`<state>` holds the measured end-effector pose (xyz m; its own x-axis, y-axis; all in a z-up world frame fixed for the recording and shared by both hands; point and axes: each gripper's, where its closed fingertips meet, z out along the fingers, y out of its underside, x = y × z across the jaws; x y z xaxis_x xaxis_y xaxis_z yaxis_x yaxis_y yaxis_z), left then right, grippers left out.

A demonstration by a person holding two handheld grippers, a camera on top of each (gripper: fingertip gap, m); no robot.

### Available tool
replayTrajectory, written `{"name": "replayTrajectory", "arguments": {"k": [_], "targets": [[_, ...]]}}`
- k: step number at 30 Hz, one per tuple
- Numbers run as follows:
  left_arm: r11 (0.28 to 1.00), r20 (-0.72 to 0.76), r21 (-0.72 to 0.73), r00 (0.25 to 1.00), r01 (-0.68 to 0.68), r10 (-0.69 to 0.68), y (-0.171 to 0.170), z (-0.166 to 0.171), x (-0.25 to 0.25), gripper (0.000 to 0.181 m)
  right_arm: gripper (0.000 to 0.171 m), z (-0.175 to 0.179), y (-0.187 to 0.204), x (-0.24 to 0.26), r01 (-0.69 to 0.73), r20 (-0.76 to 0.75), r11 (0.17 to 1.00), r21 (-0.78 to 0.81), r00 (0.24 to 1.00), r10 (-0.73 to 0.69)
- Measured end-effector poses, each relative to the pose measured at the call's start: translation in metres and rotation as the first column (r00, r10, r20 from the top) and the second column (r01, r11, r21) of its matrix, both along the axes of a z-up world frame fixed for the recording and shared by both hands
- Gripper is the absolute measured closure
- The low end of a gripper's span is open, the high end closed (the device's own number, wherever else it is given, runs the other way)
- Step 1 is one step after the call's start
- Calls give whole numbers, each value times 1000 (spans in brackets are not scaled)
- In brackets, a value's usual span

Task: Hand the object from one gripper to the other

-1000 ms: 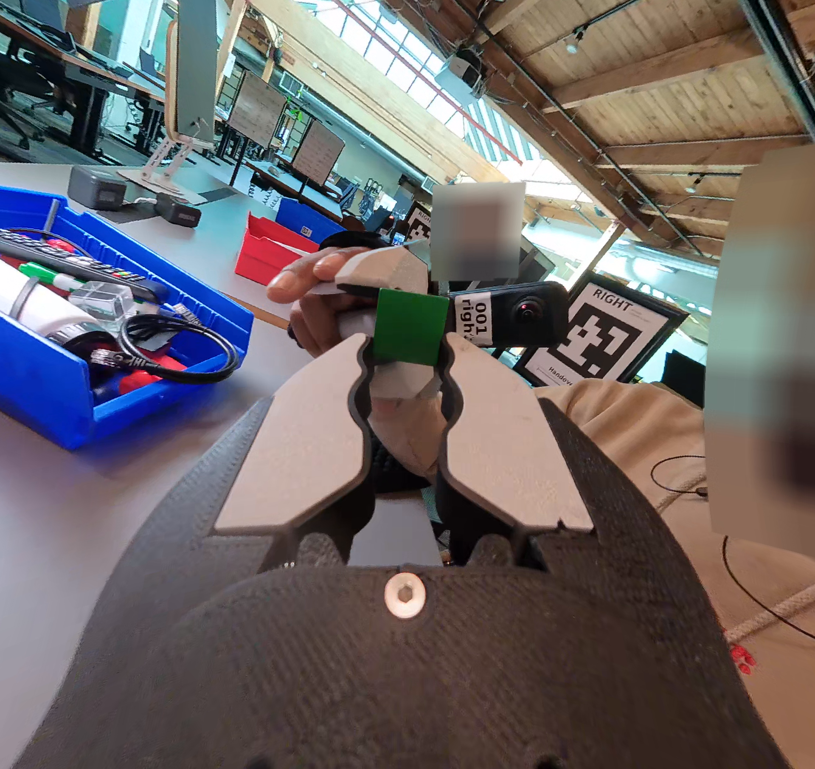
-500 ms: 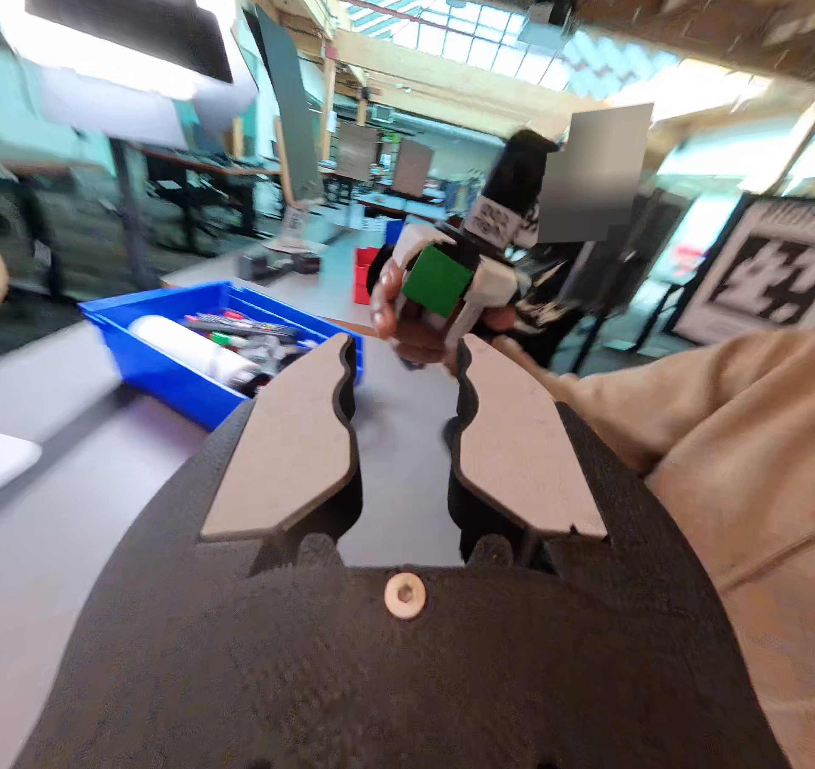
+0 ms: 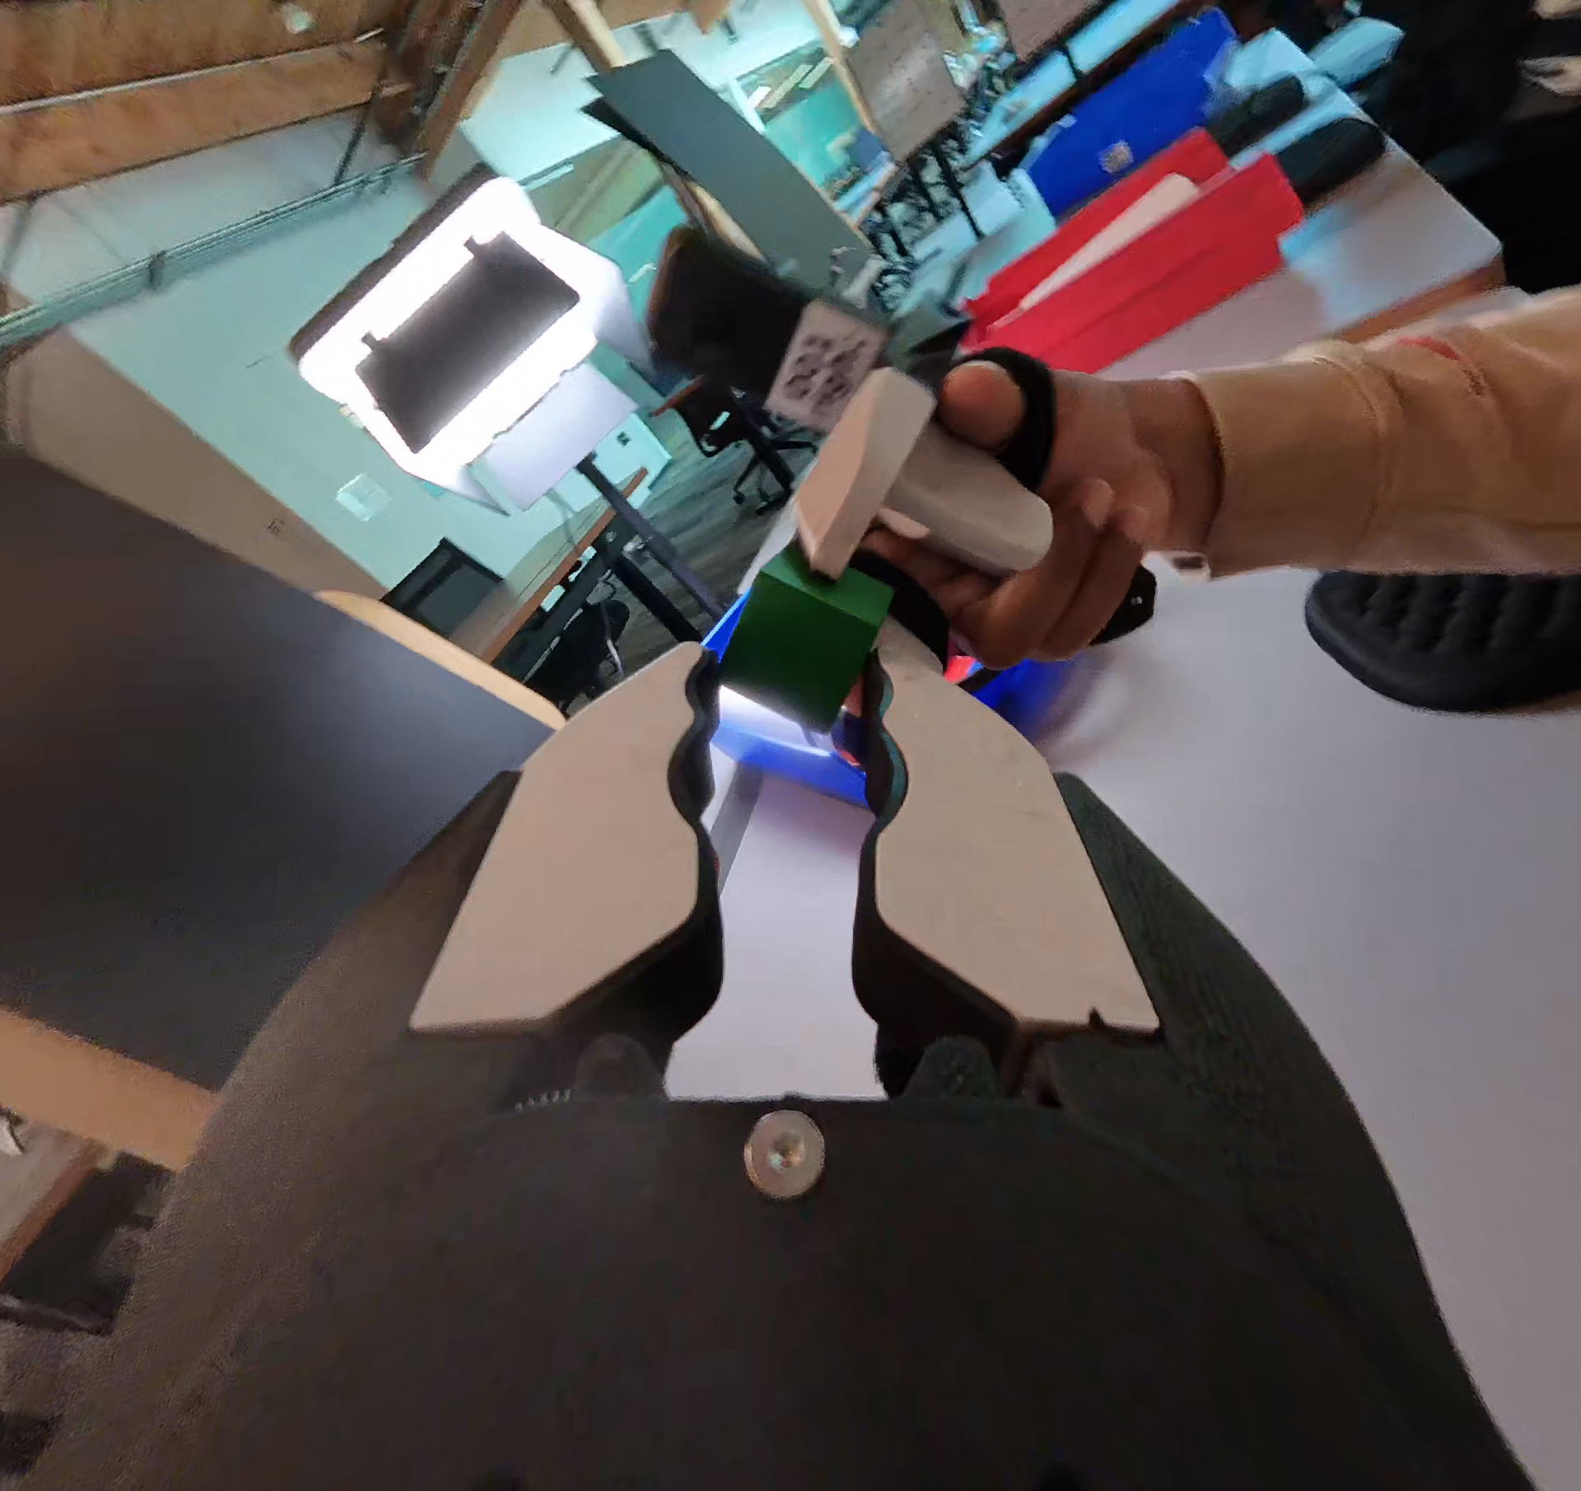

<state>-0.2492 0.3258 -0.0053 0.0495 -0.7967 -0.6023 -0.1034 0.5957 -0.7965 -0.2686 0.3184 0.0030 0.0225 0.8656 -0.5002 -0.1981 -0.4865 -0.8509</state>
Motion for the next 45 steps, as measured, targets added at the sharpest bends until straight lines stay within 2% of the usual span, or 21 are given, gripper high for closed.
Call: {"name": "replayTrajectory", "arguments": {"k": [1,2,4,7,8,10,12,14,15,16,18,20,22,24,26,29,31,33,38,42,45], "targets": [[999,23,-38,1000,-12,13,4,4,-1,149,142,3,6,5,82,20,995,56,996,-83],[995,46,-97,999,-1,6,8,7,-3,149,140,10,12,14,184,30,972,148,981,-190],[972,52,-234,999,-5,17,19,9,-7,149,136,24,16,35,353,35,858,373,919,-393],[967,18,-235,994,-96,103,36,3,-9,149,133,22,24,50,436,151,680,590,767,-623],[969,-3,-192,988,-154,157,41,0,-7,149,129,17,26,46,430,190,668,608,738,-648],[958,-28,-87,962,-274,272,48,-6,-3,149,121,5,29,29,412,246,706,575,736,-630],[926,-29,39,926,-375,376,53,-10,2,149,117,-7,41,17,464,273,711,528,700,-660],[887,-37,169,897,-429,441,55,-15,4,149,120,-14,52,15,527,259,691,494,670,-696],[873,-34,212,889,-439,456,55,-17,5,149,129,-13,56,19,566,231,679,468,663,-712],[865,-28,231,885,-446,464,56,-17,6,149,142,-13,57,21,581,214,681,446,670,-711],[896,-38,187,908,-403,417,53,-20,9,151,142,-15,57,23,561,228,728,394,708,-669],[966,-22,-2,966,-259,259,41,-17,11,147,143,-10,52,27,510,197,789,342,783,-591],[961,14,-273,999,-41,47,27,-10,7,147,143,3,35,30,379,106,881,281,901,-421],[828,65,-532,983,177,-169,11,-5,0,145,143,9,23,35,260,39,948,185,962,-271],[627,166,-703,934,336,-315,0,2,-4,152,143,12,8,33,109,-44,985,134,994,-104],[321,284,-825,833,464,-475,-19,3,-3,150,143,8,-1,24,-12,-102,993,119,995,25],[221,321,-845,793,487,-518,-26,1,1,148,143,6,-8,18,-55,-103,988,142,992,70],[167,357,-841,760,514,-542,-33,3,1,149,143,9,-12,17,-80,-140,985,151,985,101],[146,404,-829,759,540,-511,-30,6,4,150,143,12,-10,19,-43,-179,983,179,981,75],[147,385,-843,772,517,-505,-30,-2,11,149,146,11,0,23,89,-131,965,247,990,-58],[166,412,-833,793,527,-449,-21,-1,15,151,152,14,6,28,212,-99,912,351,977,-189]]}}
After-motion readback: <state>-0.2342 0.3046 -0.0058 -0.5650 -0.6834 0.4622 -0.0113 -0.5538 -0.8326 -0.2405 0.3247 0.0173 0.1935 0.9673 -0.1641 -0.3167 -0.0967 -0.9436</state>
